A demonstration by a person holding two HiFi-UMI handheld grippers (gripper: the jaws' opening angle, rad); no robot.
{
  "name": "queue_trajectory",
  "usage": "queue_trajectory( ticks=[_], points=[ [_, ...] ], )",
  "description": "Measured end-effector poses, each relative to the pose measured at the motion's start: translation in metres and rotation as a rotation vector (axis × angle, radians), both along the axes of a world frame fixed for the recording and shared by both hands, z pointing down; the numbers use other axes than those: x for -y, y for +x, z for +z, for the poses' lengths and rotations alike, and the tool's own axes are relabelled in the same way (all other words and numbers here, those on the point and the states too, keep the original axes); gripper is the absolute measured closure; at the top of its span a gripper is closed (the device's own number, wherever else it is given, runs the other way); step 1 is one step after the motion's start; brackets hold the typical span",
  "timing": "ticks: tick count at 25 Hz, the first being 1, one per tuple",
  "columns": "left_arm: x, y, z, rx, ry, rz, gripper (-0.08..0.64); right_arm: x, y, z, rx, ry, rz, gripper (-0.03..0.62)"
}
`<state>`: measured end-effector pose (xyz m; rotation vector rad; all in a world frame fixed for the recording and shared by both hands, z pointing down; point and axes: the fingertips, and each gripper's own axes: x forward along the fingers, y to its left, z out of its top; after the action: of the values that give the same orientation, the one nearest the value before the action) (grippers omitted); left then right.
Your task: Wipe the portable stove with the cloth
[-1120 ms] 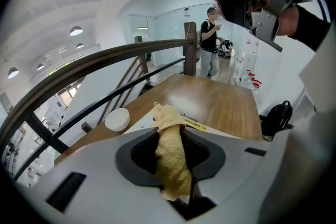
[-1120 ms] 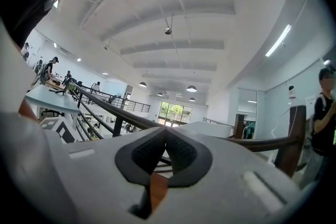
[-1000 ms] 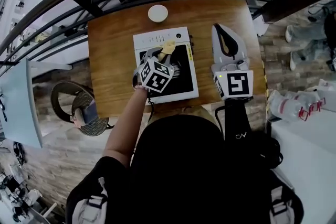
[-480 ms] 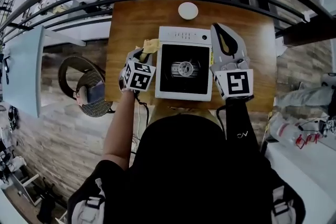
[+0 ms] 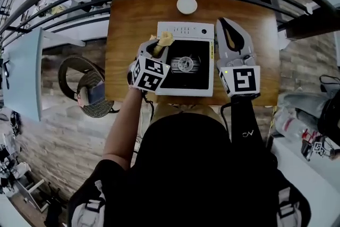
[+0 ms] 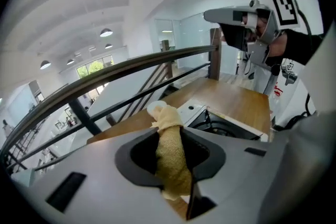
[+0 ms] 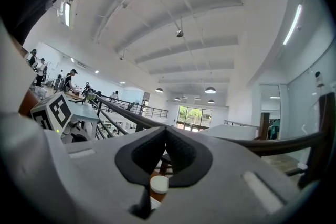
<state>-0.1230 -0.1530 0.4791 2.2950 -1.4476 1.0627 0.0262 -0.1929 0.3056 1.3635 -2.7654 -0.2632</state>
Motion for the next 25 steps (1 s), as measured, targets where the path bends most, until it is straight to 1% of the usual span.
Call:
queue_trajectory(
  ticks=[4,8,10,12,15,18,21,25],
  points=[
    [0.003,0.073,-0.013,-0.046,0.027,0.169,0.469,-0.006,0.031,0.006,-0.044,-0.001,0.055,0.592],
    [0.001,0.139,-0.007,-0.065,0.019,0.315,0.469,-0.013,0.066,0.008,-0.053,-0.001,0.133,0.592],
    [-0.004,0.165,-0.001,-0.060,0.009,0.376,0.469,-0.017,0.081,0.010,-0.054,-0.002,0.167,0.592],
    [-0.009,0.183,0.008,-0.047,-0.012,0.403,0.469,-0.021,0.096,0.010,-0.055,-0.006,0.197,0.592],
    [-0.016,0.189,0.034,0.007,-0.077,0.390,0.469,-0.026,0.111,0.012,-0.055,-0.013,0.228,0.592],
    [-0.026,0.178,0.050,0.035,-0.127,0.362,0.469,-0.027,0.113,0.011,-0.053,-0.013,0.228,0.592],
    [-0.037,0.161,0.051,0.032,-0.142,0.338,0.469,-0.023,0.102,0.009,-0.047,-0.018,0.201,0.592],
    [-0.051,0.133,0.052,0.023,-0.150,0.290,0.468,-0.018,0.070,0.008,-0.044,-0.015,0.129,0.592]
  ],
)
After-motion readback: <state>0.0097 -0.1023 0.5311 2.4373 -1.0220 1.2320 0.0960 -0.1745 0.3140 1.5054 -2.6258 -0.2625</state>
